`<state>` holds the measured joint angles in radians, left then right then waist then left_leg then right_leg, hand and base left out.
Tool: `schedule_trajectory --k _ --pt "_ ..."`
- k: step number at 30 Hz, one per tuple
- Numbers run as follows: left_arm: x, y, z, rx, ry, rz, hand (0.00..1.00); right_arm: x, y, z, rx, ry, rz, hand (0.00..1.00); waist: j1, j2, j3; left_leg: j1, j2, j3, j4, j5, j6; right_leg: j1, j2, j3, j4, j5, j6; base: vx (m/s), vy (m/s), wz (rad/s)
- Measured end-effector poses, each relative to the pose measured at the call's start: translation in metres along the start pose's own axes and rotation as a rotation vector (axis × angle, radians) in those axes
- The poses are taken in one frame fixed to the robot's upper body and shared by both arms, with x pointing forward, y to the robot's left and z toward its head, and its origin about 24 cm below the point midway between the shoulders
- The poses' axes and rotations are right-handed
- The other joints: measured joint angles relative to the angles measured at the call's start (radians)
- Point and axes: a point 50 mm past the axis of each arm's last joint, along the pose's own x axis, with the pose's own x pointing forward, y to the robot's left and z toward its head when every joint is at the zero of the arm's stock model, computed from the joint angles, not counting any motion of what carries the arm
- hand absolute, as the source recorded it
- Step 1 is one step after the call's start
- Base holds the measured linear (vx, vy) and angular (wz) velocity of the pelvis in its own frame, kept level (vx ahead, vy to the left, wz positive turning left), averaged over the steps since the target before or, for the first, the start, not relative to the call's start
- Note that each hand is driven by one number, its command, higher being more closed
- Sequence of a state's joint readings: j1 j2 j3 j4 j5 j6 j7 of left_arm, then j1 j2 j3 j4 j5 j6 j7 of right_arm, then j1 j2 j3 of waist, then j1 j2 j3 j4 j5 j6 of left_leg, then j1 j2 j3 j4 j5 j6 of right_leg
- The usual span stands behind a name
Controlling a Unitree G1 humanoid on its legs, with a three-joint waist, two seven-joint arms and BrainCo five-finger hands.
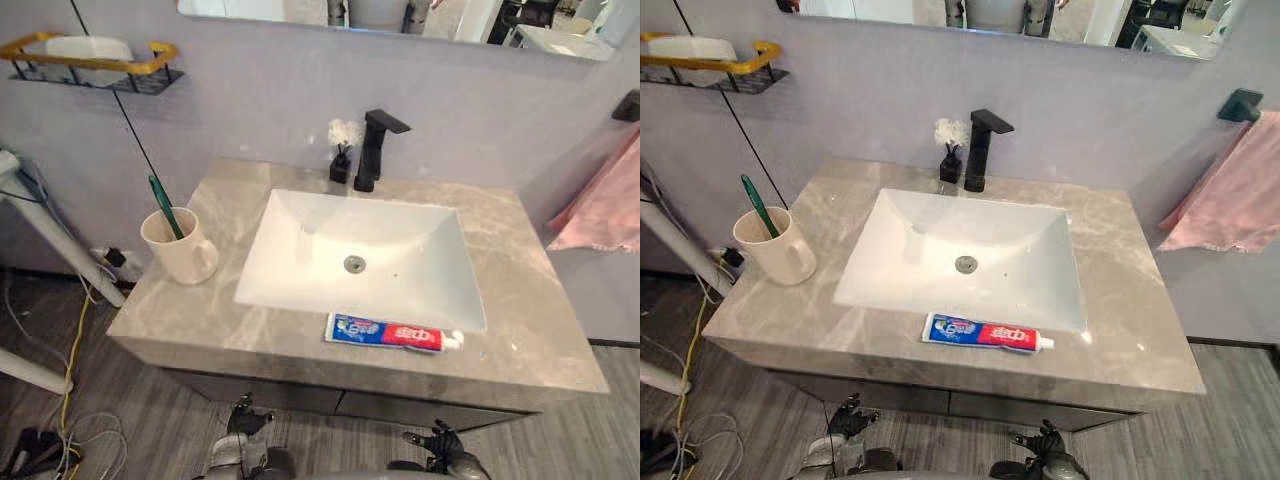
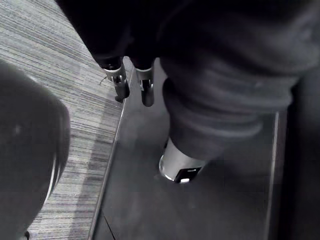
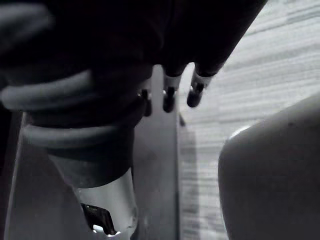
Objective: Organize washtable
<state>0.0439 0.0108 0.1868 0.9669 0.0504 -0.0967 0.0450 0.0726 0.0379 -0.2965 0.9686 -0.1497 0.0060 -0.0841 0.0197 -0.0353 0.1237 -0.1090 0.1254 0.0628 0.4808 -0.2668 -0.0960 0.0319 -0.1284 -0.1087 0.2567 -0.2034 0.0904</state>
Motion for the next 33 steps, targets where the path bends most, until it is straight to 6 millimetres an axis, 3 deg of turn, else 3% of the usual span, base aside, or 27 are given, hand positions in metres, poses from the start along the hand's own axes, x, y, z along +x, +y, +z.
schedule_trajectory --k 4,9,13,19,20,23,24,25,26,29,30,31,33 --pt "-0.001 0.006 -0.009 0.01 0.035 0.014 0.0 0.0 -0.001 -0.001 0.001 0.006 -0.004 0.0 0.0 0.005 -0.005 0.065 -0.038 0.045 -0.06 0.001 0.016 0.041 -0.034 0.025 -0.06 0.03 0.014 0.11 0.148 -0.21" --pt "-0.005 0.006 -0.023 0.007 0.088 0.015 0.0 0.001 -0.011 -0.007 0.011 0.03 -0.03 0.0 0.0 0.022 -0.025 0.124 -0.038 0.074 -0.148 0.018 0.036 0.062 -0.031 0.035 -0.105 0.055 0.016 0.04 0.029 -0.2" --pt "-0.008 0.008 -0.031 0.003 0.108 0.029 0.0 0.0 -0.015 -0.009 0.032 0.04 -0.041 0.0 -0.001 0.033 -0.037 0.162 -0.039 0.076 -0.214 0.048 0.031 0.077 -0.025 0.039 -0.129 0.071 0.015 -0.02 -0.037 -0.08" --pt "-0.01 0.014 -0.034 -0.051 0.117 0.069 0.0 0.0 -0.021 -0.014 0.079 0.061 -0.064 0.0 -0.001 0.02 -0.038 0.198 -0.052 0.062 -0.299 0.101 0.029 0.087 -0.025 0.039 -0.162 0.097 0.024 -0.08 -0.027 -0.02" --pt "-0.01 0.021 -0.037 -0.062 0.131 0.085 0.0 -0.009 -0.044 -0.049 0.144 0.169 -0.134 0.0 0.02 0.019 -0.045 0.241 -0.09 -0.041 -0.36 0.12 0.036 0.119 -0.031 0.038 -0.199 0.109 0.017 0.0 0.0 0.0" --pt "-0.01 0.021 -0.037 -0.063 0.131 0.085 0.0 -0.009 -0.044 -0.049 0.144 0.169 -0.134 0.0 0.02 0.025 -0.047 0.241 -0.09 -0.041 -0.36 0.12 0.037 0.119 -0.031 0.038 -0.199 0.11 0.019 0.0 0.0 0.0" --pt "-0.01 0.021 -0.037 -0.063 0.131 0.085 0.0 -0.009 -0.045 -0.049 0.144 0.169 -0.134 0.0 0.02 0.004 -0.049 0.241 -0.089 -0.04 -0.36 0.12 0.036 0.119 -0.031 0.038 -0.199 0.11 0.019 0.0 0.0 0.0" --pt "-0.01 0.021 -0.037 -0.063 0.131 0.085 0.0 -0.009 -0.045 -0.049 0.144 0.169 -0.134 0.0 0.02 0.026 -0.046 0.24 -0.089 -0.038 -0.36 0.12 0.037 0.118 -0.03 0.039 -0.198 0.11 0.019 0.0 0.0 -0.03" --pt "-0.01 0.02 -0.037 -0.065 0.131 0.085 0.0 -0.009 -0.045 -0.049 0.145 0.169 -0.135 0.0 0.02 0.017 -0.043 0.24 -0.088 -0.035 -0.358 0.119 0.037 0.116 -0.03 0.042 -0.196 0.11 0.019 0.0 0.0 -0.09" --pt "-0.009 0.019 -0.034 -0.077 0.123 0.084 0.0 -0.008 -0.046 -0.045 0.185 0.15 -0.142 0.0 0.02 0.02 -0.034 0.219 -0.076 -0.02 -0.307 0.092 0.037 0.098 -0.022 0.056 -0.167 0.101 0.018 -0.02 0.007 -0.14" --pt "-0.009 0.019 -0.035 -0.082 0.123 0.084 0.0 -0.009 -0.047 -0.045 0.202 0.143 -0.146 0.0 0.019 0.035 -0.028 0.201 -0.068 -0.012 -0.289 0.082 0.034 0.08 -0.017 0.061 -0.154 0.097 0.018 -0.05 0.002 -0.16" --pt "-0.009 0.019 -0.034 -0.08 0.123 0.083 0.0 -0.009 -0.047 -0.044 0.22 0.139 -0.147 0.0 0.016 0.025 -0.033 0.192 -0.063 -0.004 -0.285 0.081 0.034 0.066 -0.015 0.064 -0.146 0.093 0.018 -0.06 -0.01 -0.12" --pt "-0.009 0.019 -0.034 -0.082 0.123 0.081 0.0 -0.009 -0.047 -0.045 0.256 0.137 -0.152 0.0 0.014 0.036 -0.028 0.183 -0.054 0.011 -0.288 0.081 0.033 0.052 -0.009 0.065 -0.144 0.093 0.018 -0.02 -0.025 -0.06"
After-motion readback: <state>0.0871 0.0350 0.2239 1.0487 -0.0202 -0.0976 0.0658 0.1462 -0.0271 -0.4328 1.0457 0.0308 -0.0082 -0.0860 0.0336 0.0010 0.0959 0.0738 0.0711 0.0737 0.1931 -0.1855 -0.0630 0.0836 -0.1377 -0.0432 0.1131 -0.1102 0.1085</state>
